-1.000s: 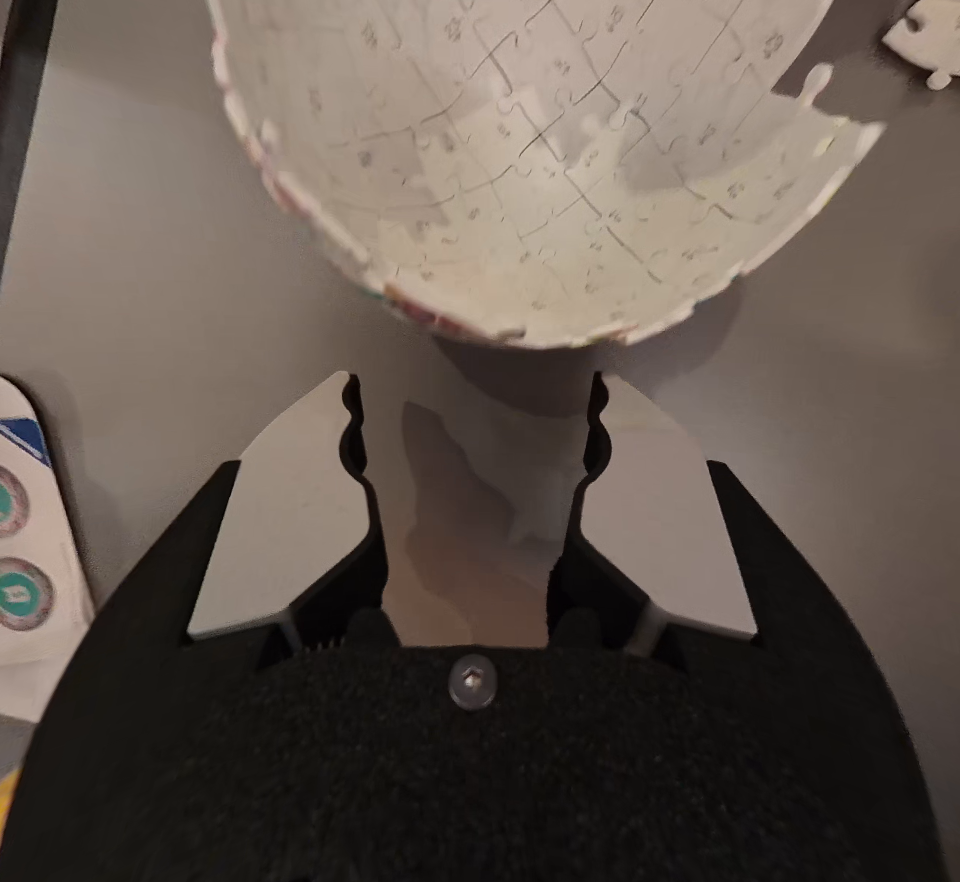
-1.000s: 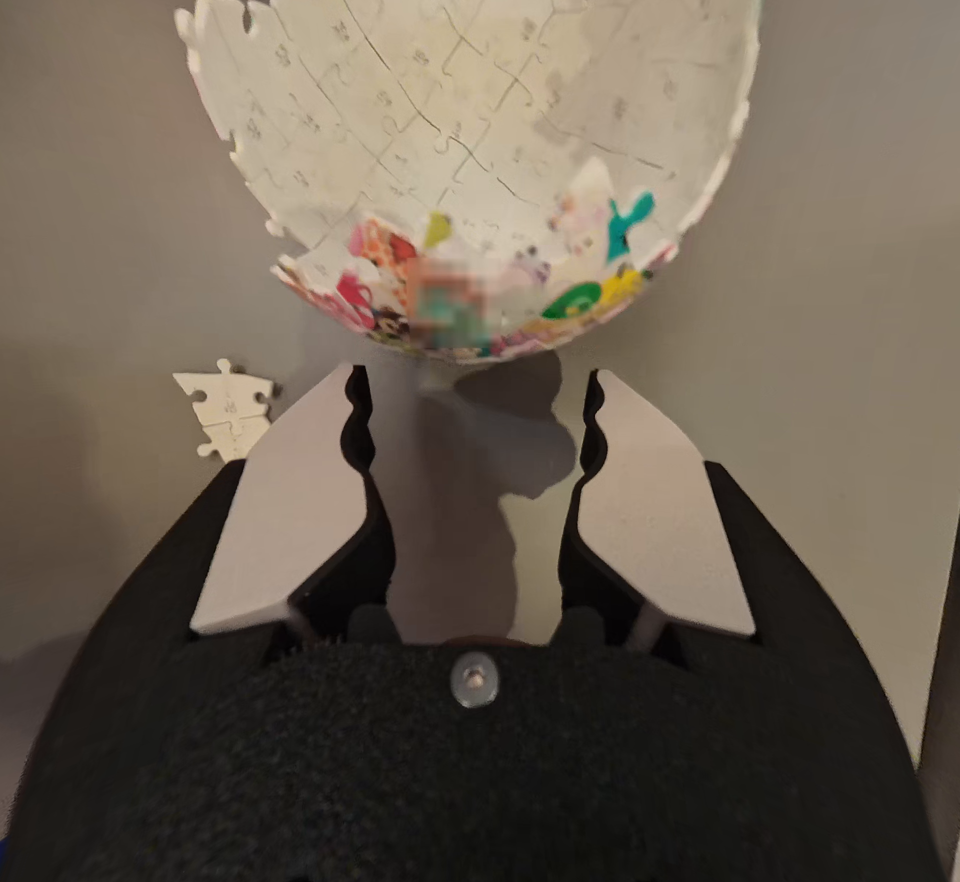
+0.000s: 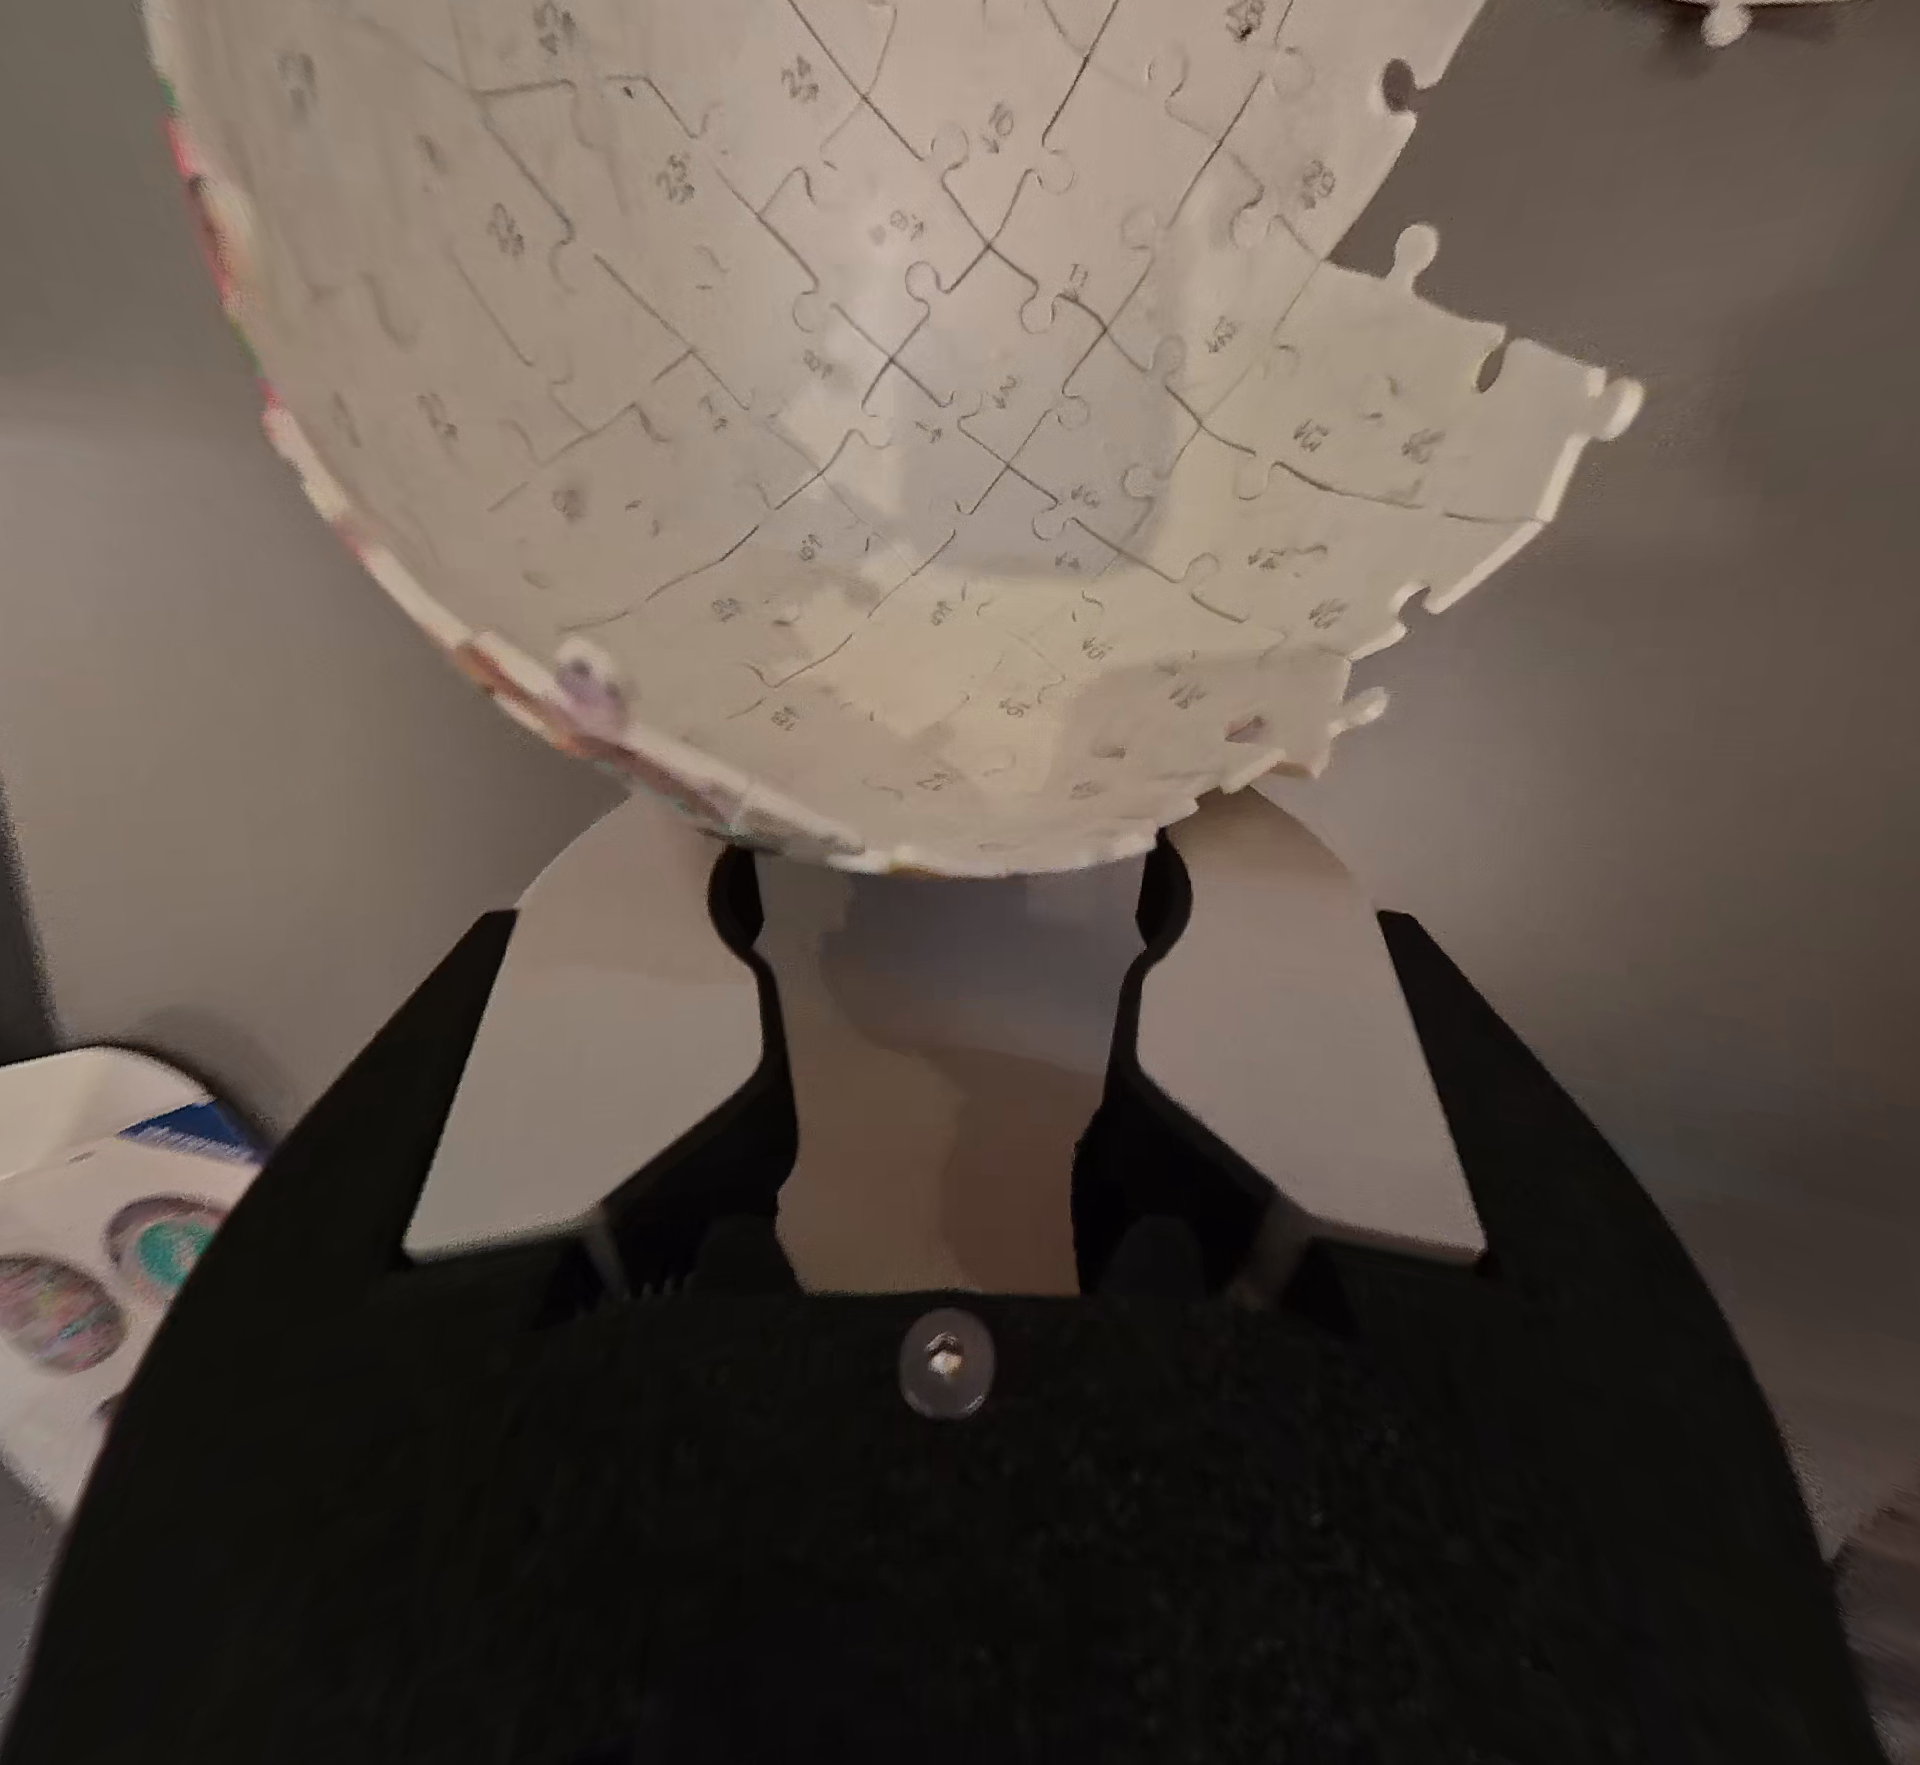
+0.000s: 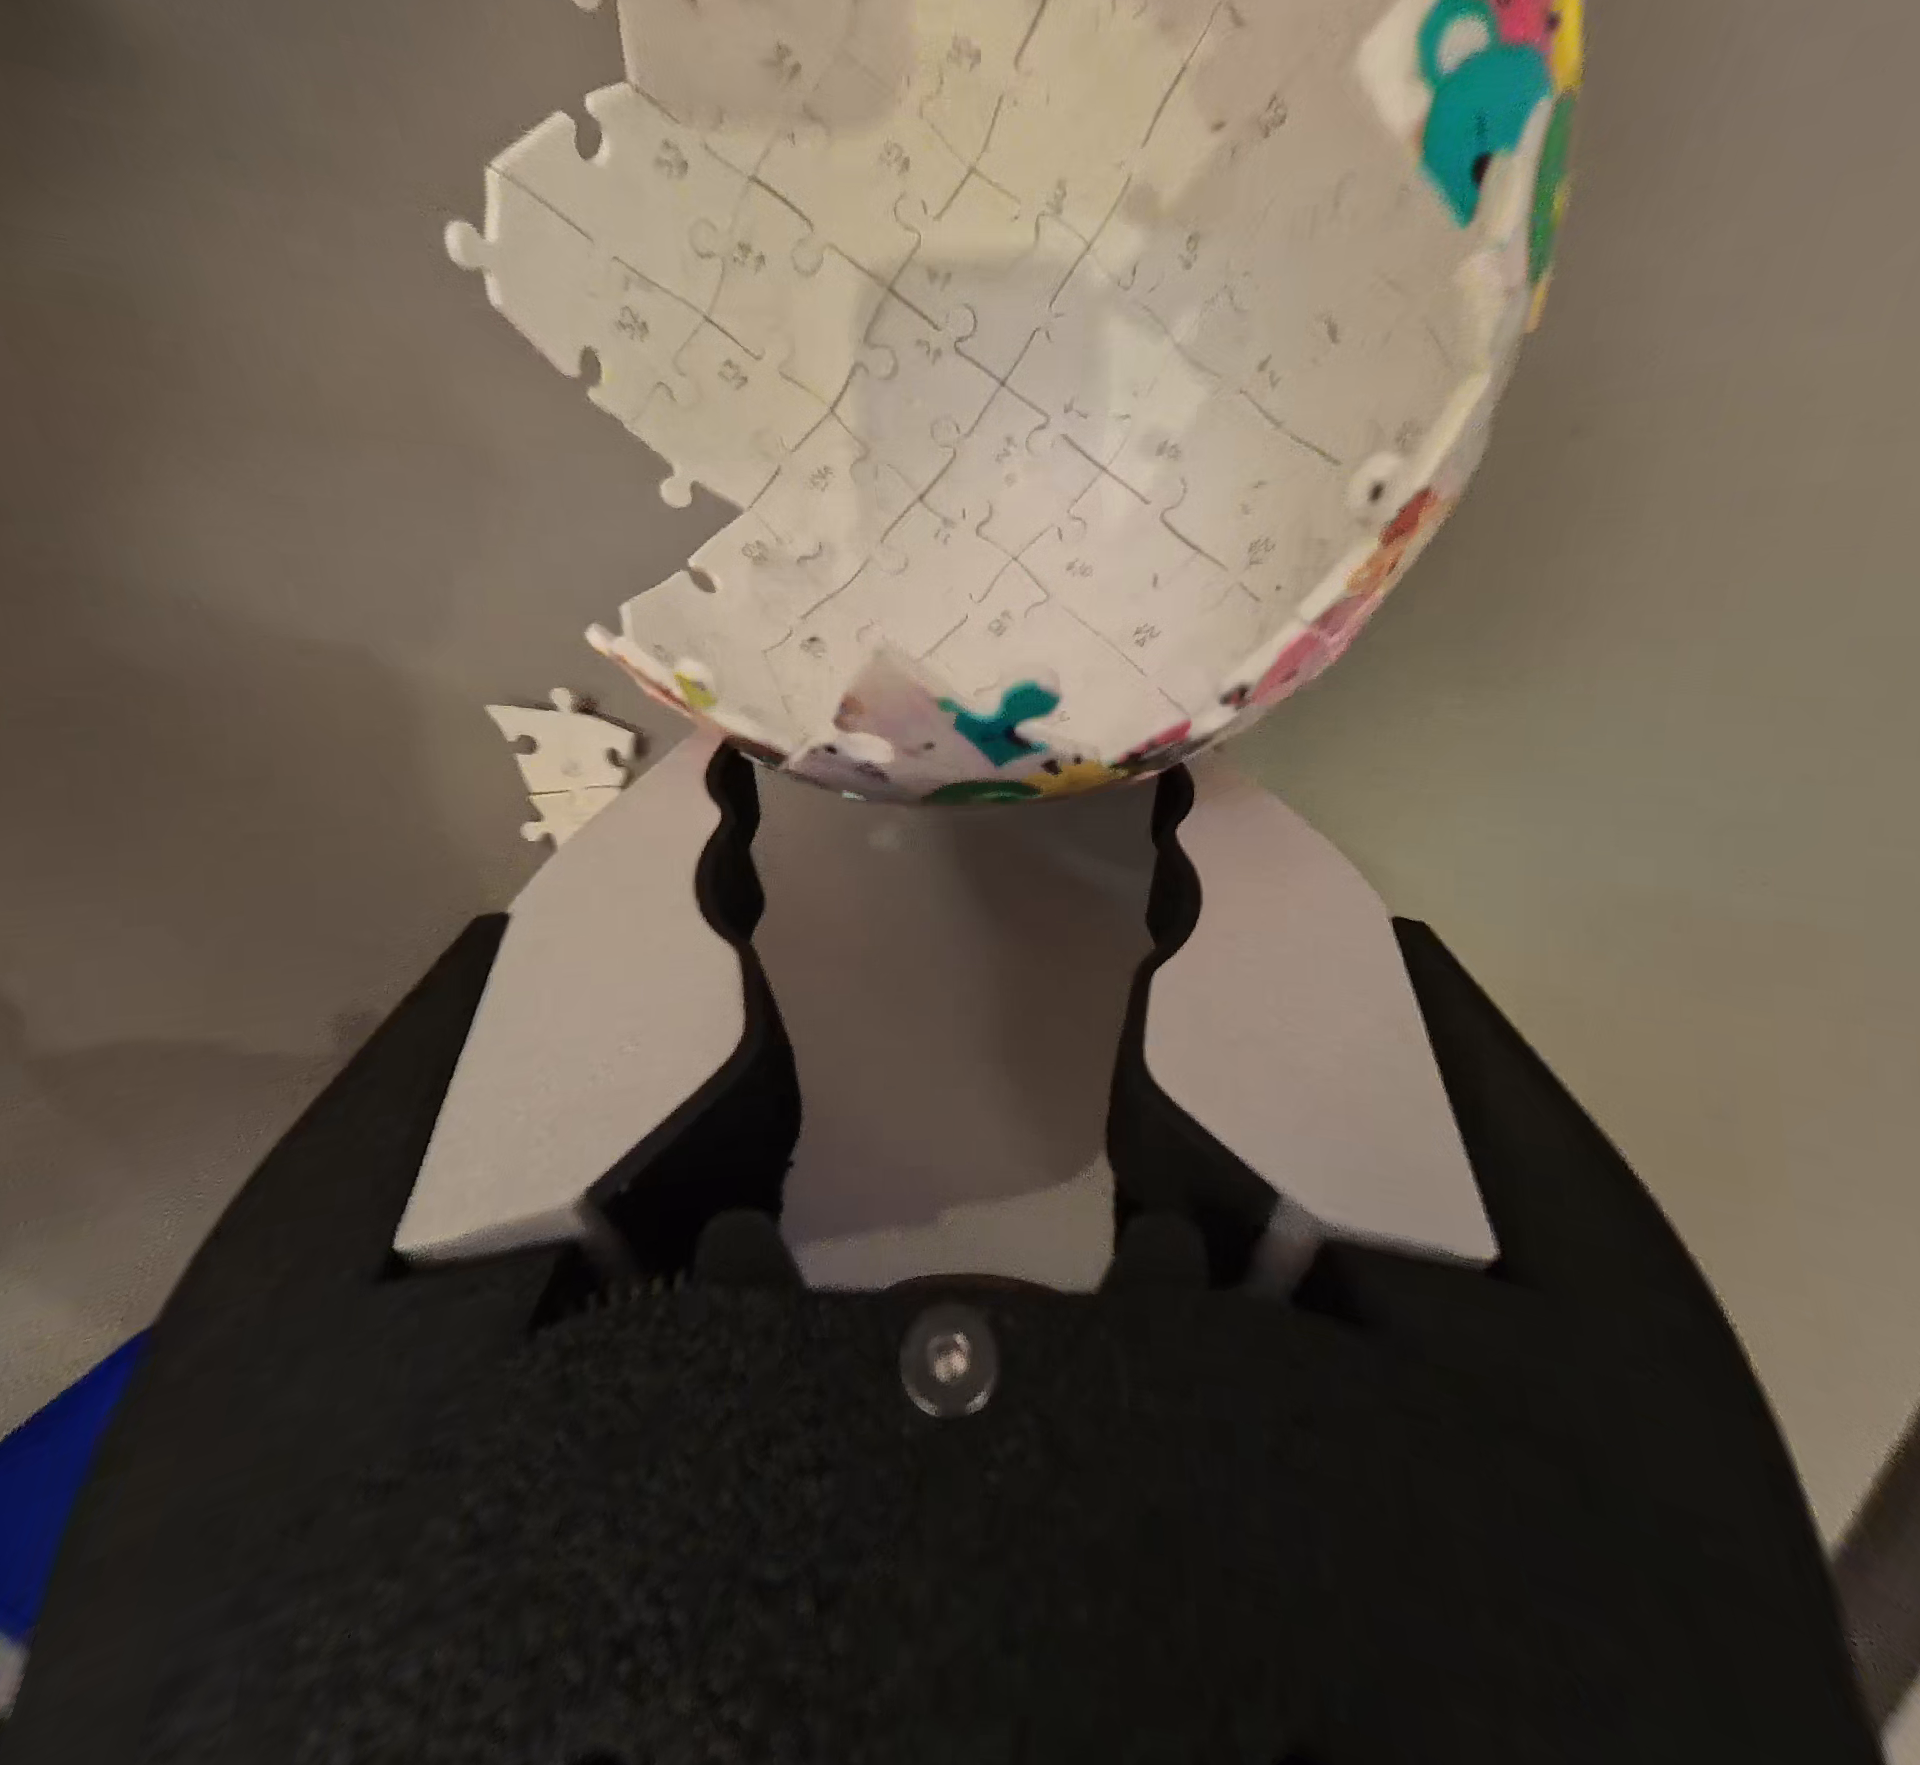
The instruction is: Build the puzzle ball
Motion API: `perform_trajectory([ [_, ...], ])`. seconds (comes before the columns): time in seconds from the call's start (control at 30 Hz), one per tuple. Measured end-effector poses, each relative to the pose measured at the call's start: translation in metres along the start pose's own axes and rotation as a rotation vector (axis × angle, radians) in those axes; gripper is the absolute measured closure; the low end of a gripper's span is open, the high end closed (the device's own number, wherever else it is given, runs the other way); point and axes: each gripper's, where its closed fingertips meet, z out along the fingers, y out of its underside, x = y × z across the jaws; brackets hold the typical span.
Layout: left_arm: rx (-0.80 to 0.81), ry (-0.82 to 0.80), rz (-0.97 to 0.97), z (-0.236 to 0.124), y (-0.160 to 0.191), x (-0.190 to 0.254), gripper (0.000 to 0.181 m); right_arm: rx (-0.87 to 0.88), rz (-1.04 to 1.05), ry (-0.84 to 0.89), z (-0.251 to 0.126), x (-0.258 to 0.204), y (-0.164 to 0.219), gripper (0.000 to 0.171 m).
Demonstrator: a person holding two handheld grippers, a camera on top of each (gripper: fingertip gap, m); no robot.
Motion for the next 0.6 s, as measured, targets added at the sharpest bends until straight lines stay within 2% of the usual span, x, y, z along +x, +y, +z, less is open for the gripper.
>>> perform_trajectory([
  [0.3,-0.065,-0.325,0.095,-0.009,0.002,-0.021,0.099,0.038,-0.142,0.323,-0.006,0.015,-0.008,0.094],
  [0.6,-0.025,-0.318,0.058,-0.002,0.004,-0.009,0.099,0.069,-0.124,0.342,0.006,0.003,0.003,0.095],
])
